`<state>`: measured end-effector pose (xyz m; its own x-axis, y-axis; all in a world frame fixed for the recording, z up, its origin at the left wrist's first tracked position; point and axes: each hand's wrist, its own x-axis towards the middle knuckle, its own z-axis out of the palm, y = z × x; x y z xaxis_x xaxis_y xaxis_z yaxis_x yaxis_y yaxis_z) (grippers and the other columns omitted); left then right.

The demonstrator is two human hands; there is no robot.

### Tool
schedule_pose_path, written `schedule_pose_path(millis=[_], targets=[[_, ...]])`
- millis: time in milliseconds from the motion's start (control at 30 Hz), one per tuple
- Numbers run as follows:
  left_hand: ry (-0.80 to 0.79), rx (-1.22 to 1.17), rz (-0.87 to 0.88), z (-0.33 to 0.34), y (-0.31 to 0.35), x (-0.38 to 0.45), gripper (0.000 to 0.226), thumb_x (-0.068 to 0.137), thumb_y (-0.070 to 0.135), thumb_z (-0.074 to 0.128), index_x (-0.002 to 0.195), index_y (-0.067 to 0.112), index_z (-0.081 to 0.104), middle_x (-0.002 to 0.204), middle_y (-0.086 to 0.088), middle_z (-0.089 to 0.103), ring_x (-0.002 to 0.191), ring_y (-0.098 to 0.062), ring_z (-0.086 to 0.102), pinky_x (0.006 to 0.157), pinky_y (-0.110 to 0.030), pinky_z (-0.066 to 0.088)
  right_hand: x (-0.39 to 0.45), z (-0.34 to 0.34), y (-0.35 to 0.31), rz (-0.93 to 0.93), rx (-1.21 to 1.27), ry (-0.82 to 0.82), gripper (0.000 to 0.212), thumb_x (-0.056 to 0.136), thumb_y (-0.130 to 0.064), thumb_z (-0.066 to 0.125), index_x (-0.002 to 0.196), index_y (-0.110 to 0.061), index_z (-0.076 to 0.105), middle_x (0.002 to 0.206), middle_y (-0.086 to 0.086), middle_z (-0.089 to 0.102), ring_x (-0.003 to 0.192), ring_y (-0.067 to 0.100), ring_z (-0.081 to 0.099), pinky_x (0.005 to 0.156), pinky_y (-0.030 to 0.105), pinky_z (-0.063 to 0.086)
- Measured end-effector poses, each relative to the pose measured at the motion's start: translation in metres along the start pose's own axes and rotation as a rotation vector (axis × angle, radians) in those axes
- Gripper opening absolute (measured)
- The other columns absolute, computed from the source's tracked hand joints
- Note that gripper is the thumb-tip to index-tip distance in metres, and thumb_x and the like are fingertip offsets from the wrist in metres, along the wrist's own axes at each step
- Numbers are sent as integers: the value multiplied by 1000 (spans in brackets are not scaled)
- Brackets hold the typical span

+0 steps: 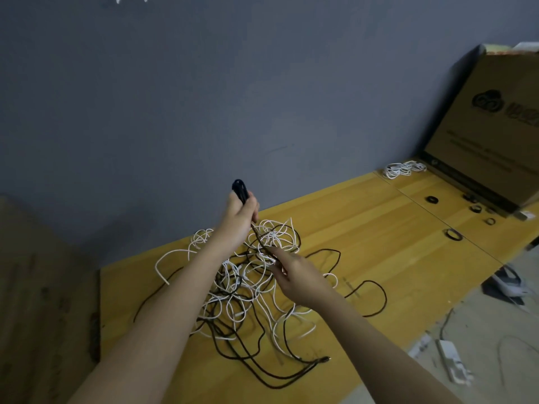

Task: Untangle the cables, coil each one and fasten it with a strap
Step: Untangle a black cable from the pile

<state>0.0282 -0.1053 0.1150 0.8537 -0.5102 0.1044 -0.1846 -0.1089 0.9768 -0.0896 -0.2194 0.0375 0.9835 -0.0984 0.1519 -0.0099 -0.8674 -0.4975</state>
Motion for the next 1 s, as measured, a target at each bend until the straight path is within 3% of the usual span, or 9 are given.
schedule_pose_path(millis=[133,233,333,467,567,667,767,867,1000], targets=[[-197,408,38,0,-17,-3,9,104,22,31,99,17,37,88,3,58,80,-10,59,80,-34,45,3,-17,-4,-274,-141,246,28,92,-20,49,111,-12,66,92,2,69,73,19,64,53,24,43],[-340,634,-37,1,-18,-9,25,104,32,32,114,10,37,96,-1,57,92,-23,59,74,-36,42,12,-39,-5,-299,-106,440,18,87,-25,60,99,-17,71,81,-5,66,59,10,57,46,21,42],[-431,529,-49,3,-12,-20,30,104,39,27,90,21,47,70,0,58,65,-12,57,64,-25,39,22,-61,-2,-198,-5,504,22,79,-35,69,91,-17,73,75,-13,57,60,4,49,51,22,41],[-536,242,-90,-4,-10,-27,45,95,56,29,80,16,43,55,3,39,50,-15,35,52,-24,31,25,-86,12,53,292,402,8,75,-30,78,77,-24,73,72,-13,63,64,4,54,60,23,44],[-588,-30,-136,-10,-7,-26,28,99,34,41,80,13,44,52,9,31,45,-7,29,46,-16,26,22,-79,24,188,503,317,7,85,-24,70,79,-27,71,63,-10,61,54,3,49,57,24,42],[-547,-312,-136,-6,6,-25,28,91,35,44,75,12,41,48,8,28,40,-7,26,45,-16,27,16,-50,30,287,663,221,22,98,-25,51,85,-28,69,65,0,59,65,14,53,68,32,44],[-412,-539,-143,0,16,-21,28,87,38,43,76,12,42,46,9,27,38,-6,25,48,-16,32,7,-20,30,369,651,88,28,103,-33,37,94,-30,63,82,4,66,83,17,61,84,34,46],[-263,-646,-102,3,23,-12,25,95,33,38,77,15,41,49,8,34,43,-8,32,52,-19,33,-3,9,30,402,588,-15,27,104,-29,34,110,-19,59,77,0,63,78,25,58,80,44,48],[-85,-365,-15,15,15,7,22,104,10,32,83,17,36,62,5,48,57,-12,44,67,-25,39,-11,19,23,280,312,-158,31,104,-27,35,125,-12,53,81,-7,63,74,17,58,74,38,48]])
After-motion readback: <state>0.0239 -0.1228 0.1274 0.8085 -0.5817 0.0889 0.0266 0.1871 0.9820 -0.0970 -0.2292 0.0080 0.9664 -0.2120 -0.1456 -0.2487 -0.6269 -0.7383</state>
